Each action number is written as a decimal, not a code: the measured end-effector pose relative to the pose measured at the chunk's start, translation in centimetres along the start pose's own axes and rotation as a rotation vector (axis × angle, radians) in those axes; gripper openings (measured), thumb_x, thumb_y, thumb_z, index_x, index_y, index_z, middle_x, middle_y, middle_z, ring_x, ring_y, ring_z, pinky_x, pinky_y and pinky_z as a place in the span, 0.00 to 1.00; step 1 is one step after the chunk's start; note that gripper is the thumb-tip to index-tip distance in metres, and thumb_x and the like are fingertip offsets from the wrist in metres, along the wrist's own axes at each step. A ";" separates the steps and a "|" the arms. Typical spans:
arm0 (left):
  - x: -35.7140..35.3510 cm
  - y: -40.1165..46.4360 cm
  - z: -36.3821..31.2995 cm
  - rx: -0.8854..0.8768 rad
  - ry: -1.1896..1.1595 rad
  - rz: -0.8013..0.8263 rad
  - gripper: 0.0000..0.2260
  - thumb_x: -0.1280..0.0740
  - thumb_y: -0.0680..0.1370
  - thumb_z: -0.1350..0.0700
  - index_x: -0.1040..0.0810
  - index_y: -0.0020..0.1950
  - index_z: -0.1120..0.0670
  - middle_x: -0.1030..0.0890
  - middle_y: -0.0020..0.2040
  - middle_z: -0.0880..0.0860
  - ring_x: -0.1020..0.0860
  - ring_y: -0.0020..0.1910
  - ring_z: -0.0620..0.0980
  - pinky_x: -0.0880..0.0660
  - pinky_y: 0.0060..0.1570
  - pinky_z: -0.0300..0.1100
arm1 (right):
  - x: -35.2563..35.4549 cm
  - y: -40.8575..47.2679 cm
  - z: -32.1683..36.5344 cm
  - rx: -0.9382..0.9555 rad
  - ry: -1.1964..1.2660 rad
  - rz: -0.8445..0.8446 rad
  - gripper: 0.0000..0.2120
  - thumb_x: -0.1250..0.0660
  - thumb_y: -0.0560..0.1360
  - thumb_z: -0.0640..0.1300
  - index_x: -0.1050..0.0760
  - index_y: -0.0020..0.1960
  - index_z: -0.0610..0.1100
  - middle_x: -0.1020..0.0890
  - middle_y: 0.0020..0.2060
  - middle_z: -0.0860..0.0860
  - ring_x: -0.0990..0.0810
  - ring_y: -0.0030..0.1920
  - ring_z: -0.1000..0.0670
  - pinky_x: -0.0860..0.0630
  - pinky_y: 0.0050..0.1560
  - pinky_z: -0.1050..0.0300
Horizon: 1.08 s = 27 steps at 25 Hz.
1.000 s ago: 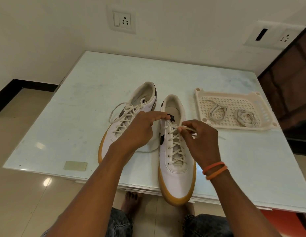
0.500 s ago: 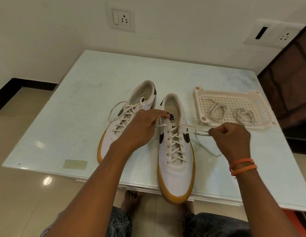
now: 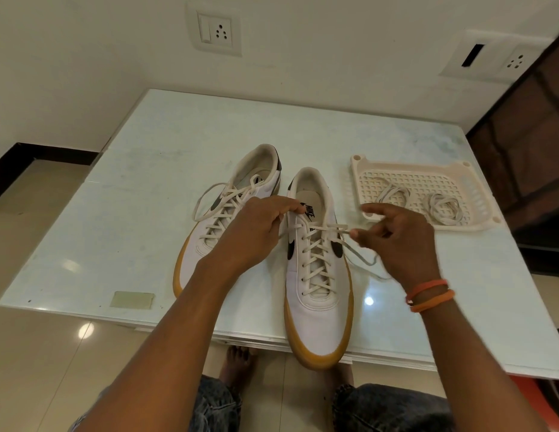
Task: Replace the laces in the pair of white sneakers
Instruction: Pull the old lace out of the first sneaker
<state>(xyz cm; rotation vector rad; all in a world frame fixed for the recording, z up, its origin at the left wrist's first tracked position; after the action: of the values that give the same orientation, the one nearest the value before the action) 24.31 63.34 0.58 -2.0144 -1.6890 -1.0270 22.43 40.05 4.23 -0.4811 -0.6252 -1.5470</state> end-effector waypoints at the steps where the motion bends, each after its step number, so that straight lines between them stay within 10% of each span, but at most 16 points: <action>1: 0.0 0.0 -0.1 0.009 -0.002 0.002 0.20 0.42 0.79 0.69 0.21 0.62 0.50 0.19 0.60 0.44 0.24 0.57 0.36 0.29 0.61 0.32 | 1.3 0.1 -0.8 -0.067 0.012 0.048 0.16 0.21 0.66 0.42 0.19 0.53 0.46 0.17 0.28 0.50 0.17 0.33 0.56 0.25 0.48 0.66; 5: -0.1 0.0 -0.4 0.022 -0.007 0.024 0.19 0.42 0.79 0.68 0.21 0.62 0.51 0.20 0.60 0.43 0.28 0.52 0.28 0.36 0.56 0.20 | 3.7 -0.4 -3.5 -0.322 -0.086 0.165 0.10 0.21 0.65 0.41 0.18 0.44 0.43 0.17 0.27 0.48 0.16 0.33 0.50 0.21 0.41 0.56; 12: 0.0 -0.3 -0.5 0.066 -0.079 0.001 0.16 0.38 0.79 0.65 0.20 0.60 0.50 0.20 0.59 0.44 0.27 0.56 0.34 0.37 0.56 0.19 | -2.1 -0.6 0.3 -0.034 -0.200 0.161 0.17 0.31 0.66 0.67 0.20 0.38 0.54 0.21 0.41 0.57 0.25 0.45 0.56 0.29 0.48 0.52; 27: -0.3 -0.1 -0.8 0.026 -0.008 -0.003 0.15 0.39 0.79 0.65 0.20 0.60 0.51 0.20 0.60 0.46 0.24 0.59 0.41 0.30 0.60 0.33 | -5.8 -1.0 1.9 0.175 -0.355 -0.170 0.05 0.28 0.72 0.41 0.20 0.47 0.48 0.29 0.55 0.44 0.29 0.56 0.42 0.31 0.53 0.46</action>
<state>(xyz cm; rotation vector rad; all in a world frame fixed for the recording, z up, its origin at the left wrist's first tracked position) 23.99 62.67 0.92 -2.0028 -1.7016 -0.9942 21.70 45.76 1.85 -0.5865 -1.0892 -1.5609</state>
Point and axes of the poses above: each hand's wrist, its own y-axis towards the middle knuckle, its own x-axis out of the back of the hand, z = x × y, the point moved 2 cm from there along y, towards the middle knuckle
